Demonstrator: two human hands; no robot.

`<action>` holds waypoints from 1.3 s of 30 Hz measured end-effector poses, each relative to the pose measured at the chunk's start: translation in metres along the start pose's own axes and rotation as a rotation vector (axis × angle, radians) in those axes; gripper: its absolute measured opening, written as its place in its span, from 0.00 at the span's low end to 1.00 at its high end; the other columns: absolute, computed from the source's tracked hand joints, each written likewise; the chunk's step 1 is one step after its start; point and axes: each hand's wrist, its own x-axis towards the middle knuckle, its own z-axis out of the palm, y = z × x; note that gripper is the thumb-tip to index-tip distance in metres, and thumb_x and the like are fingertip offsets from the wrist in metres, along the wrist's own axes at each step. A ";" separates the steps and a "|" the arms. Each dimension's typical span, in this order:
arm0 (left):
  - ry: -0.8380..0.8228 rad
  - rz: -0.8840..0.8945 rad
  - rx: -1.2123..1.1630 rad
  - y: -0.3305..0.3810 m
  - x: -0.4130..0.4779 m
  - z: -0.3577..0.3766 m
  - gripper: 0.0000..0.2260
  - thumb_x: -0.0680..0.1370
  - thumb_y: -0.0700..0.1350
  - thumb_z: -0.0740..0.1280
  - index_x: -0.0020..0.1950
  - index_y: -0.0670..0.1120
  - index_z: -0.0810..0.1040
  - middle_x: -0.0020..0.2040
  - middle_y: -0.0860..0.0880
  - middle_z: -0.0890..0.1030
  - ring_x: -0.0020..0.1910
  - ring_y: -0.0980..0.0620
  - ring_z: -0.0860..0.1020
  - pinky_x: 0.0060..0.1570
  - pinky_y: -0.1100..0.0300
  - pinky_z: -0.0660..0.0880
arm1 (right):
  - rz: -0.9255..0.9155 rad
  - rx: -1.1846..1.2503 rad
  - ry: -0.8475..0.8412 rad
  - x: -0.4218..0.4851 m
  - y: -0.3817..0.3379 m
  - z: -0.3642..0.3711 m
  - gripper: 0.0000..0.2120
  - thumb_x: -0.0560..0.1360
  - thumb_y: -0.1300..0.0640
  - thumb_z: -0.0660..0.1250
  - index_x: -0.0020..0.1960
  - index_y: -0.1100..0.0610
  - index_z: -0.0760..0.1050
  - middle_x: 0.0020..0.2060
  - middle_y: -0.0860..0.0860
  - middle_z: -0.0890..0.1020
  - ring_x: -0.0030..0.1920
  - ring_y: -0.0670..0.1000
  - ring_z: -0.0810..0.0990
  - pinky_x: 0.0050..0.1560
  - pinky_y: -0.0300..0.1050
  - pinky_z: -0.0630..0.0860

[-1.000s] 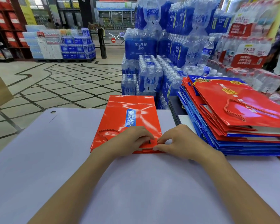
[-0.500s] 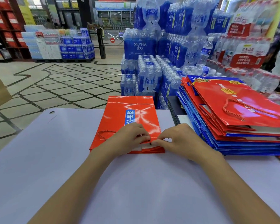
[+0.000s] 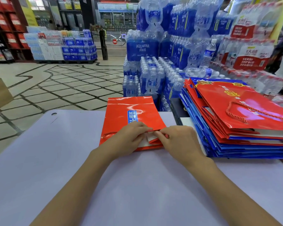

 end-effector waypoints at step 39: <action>0.034 -0.117 -0.201 -0.005 -0.001 -0.007 0.11 0.81 0.49 0.62 0.58 0.48 0.81 0.52 0.55 0.82 0.51 0.59 0.77 0.51 0.65 0.72 | -0.203 0.010 -0.058 0.002 0.006 0.003 0.11 0.77 0.52 0.60 0.43 0.51 0.81 0.38 0.45 0.82 0.38 0.52 0.76 0.41 0.51 0.72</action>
